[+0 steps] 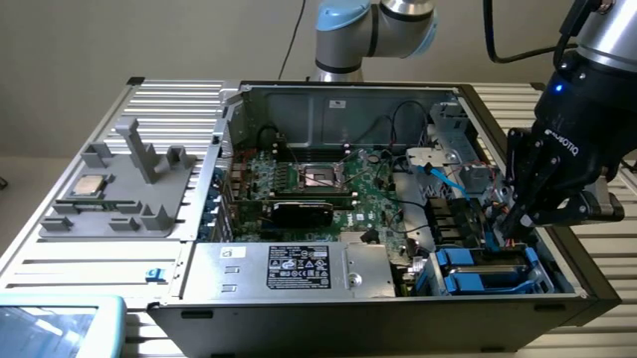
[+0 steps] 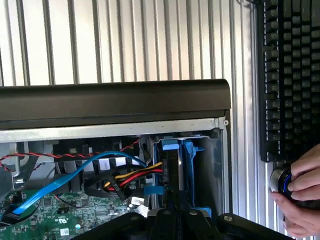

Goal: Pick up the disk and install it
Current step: 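Insert the second disk wire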

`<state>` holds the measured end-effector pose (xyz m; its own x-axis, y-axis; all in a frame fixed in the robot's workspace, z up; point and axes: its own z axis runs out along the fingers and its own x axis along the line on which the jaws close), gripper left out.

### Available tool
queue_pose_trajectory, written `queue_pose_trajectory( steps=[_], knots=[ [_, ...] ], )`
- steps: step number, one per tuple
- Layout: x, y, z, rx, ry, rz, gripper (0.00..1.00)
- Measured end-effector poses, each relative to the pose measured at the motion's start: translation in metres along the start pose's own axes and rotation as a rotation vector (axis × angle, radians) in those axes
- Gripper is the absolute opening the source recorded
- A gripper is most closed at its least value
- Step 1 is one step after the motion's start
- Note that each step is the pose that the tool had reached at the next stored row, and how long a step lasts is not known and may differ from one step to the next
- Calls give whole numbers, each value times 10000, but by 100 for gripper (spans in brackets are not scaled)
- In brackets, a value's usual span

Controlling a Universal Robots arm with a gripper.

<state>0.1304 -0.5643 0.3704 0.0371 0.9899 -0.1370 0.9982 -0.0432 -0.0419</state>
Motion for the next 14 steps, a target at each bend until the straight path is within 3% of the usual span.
queue_pose_trajectory(
  steps=[14],
  knots=[
    [6, 2, 41, -309, -113, -2524, 11]
  ],
)
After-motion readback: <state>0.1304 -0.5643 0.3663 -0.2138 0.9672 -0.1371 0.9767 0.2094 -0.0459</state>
